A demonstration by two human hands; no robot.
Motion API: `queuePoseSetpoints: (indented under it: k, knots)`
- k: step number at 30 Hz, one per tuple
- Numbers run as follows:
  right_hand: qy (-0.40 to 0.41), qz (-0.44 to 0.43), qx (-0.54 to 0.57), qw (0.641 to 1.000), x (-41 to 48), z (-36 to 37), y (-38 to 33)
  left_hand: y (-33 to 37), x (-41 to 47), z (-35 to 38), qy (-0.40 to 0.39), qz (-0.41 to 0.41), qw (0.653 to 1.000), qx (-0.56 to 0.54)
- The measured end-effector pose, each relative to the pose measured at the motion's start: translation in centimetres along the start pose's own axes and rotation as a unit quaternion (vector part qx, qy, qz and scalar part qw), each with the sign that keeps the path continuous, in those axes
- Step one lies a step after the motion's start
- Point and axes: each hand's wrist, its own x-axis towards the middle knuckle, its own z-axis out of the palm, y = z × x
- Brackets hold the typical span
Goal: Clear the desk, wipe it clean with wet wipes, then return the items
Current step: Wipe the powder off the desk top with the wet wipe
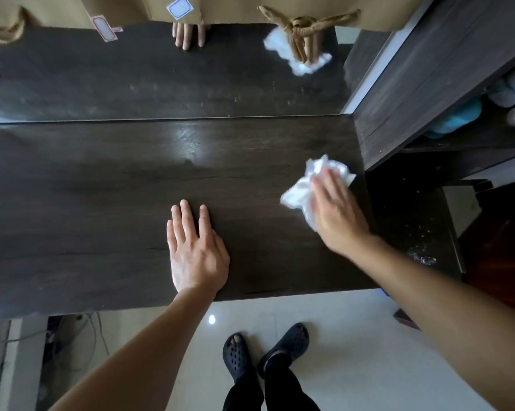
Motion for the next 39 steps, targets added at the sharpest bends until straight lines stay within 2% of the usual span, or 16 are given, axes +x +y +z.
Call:
queuePoseSetpoints:
  k: [3, 8, 13, 17, 21, 24, 27, 32, 35, 39]
  knots:
    - [-0.082, 0.068, -0.070, 0.992, 5.6, -0.7, -0.8, 0.0, 0.1, 0.0, 0.006, -0.001, 1.000, 0.001]
    - [-0.069, 0.084, 0.001, 0.994, 11.3, -0.3, -0.4, 0.0, 0.1, 0.1, 0.010, 0.001, 1.000, 0.005]
    - [-0.025, 0.214, 0.023, 0.976, 12.0, -1.2, 4.5, 0.0, 0.1, 0.0, 0.008, -0.002, 1.000, 0.006]
    - [0.024, 0.240, 0.050, 0.969, 9.2, -0.8, 1.5, 0.1, 0.1, -0.1, 0.004, -0.001, 1.000, 0.007]
    - [0.043, 0.173, 0.027, 0.984, -0.3, -0.7, 0.3, 0.0, 0.2, -0.1, -0.003, 0.000, 1.000, 0.008]
    - [0.012, 0.245, 0.017, 0.969, -3.9, -0.2, 3.3, 0.0, 0.1, -0.2, -0.004, 0.001, 1.000, 0.004]
    - [0.031, 0.262, 0.049, 0.963, -4.5, 0.1, 4.9, 0.1, 0.1, -0.2, -0.005, 0.002, 1.000, 0.005]
    - [0.077, 0.143, 0.036, 0.986, -9.8, 2.2, 1.8, 0.1, 0.1, 0.0, -0.007, 0.003, 1.000, 0.001]
    - [0.113, 0.050, 0.114, 0.986, -13.5, 3.9, -2.7, 0.0, 0.1, 0.2, -0.007, 0.006, 1.000, -0.001]
    - [0.087, -0.044, 0.242, 0.966, -15.4, 4.6, -9.1, 0.0, 0.0, 0.2, -0.005, 0.005, 1.000, -0.013]
